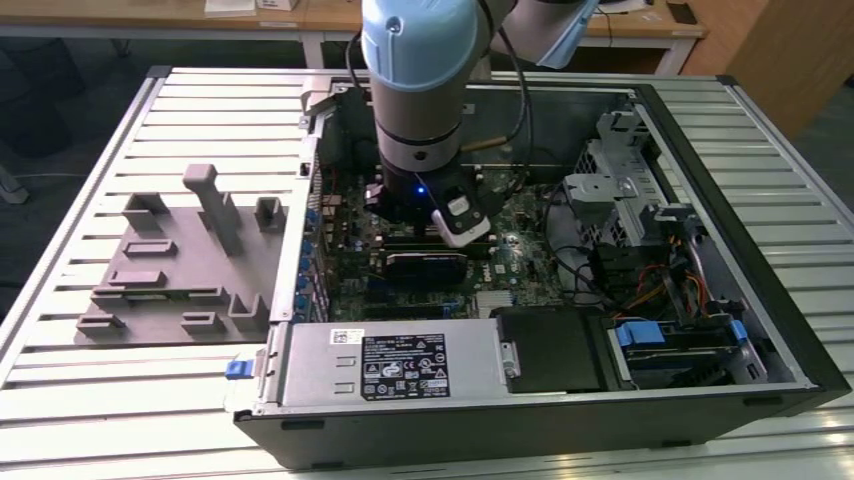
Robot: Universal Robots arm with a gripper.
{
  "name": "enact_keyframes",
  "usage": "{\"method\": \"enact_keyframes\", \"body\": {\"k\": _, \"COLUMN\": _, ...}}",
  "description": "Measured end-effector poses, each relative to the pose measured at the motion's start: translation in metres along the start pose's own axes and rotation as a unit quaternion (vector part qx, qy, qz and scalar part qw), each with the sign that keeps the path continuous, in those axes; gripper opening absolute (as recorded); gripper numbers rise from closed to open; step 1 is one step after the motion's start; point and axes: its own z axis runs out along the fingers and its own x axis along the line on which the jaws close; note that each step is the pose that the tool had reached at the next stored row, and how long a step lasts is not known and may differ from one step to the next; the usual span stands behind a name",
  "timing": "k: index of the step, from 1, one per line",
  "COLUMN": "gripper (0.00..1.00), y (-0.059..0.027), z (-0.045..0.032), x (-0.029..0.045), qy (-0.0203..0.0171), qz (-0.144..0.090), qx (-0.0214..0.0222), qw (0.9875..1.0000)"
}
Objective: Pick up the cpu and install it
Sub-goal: 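Install the second cpu locking lever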
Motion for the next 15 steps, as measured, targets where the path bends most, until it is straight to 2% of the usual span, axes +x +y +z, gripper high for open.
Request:
{"method": "enact_keyframes", "body": {"k": 7, "gripper": 0.11, "y": -0.0013, "z": 0.0035, "x": 0.0064, "qy": 0.0002, "qz": 0.001, "qx": -0.0134, "qw": 0.9999}}
{"method": "enact_keyframes", "body": {"k": 11, "gripper": 0.11, "y": -0.0018, "z": 0.0058, "x": 0.0066, "qy": 0.0003, "qz": 0.001, "qx": -0.0193, "qw": 0.9998}}
{"method": "enact_keyframes", "body": {"k": 15, "gripper": 0.11, "y": -0.0024, "z": 0.0087, "x": 0.0067, "qy": 0.0004, "qz": 0.002, "qx": -0.0280, "qw": 0.9996}}
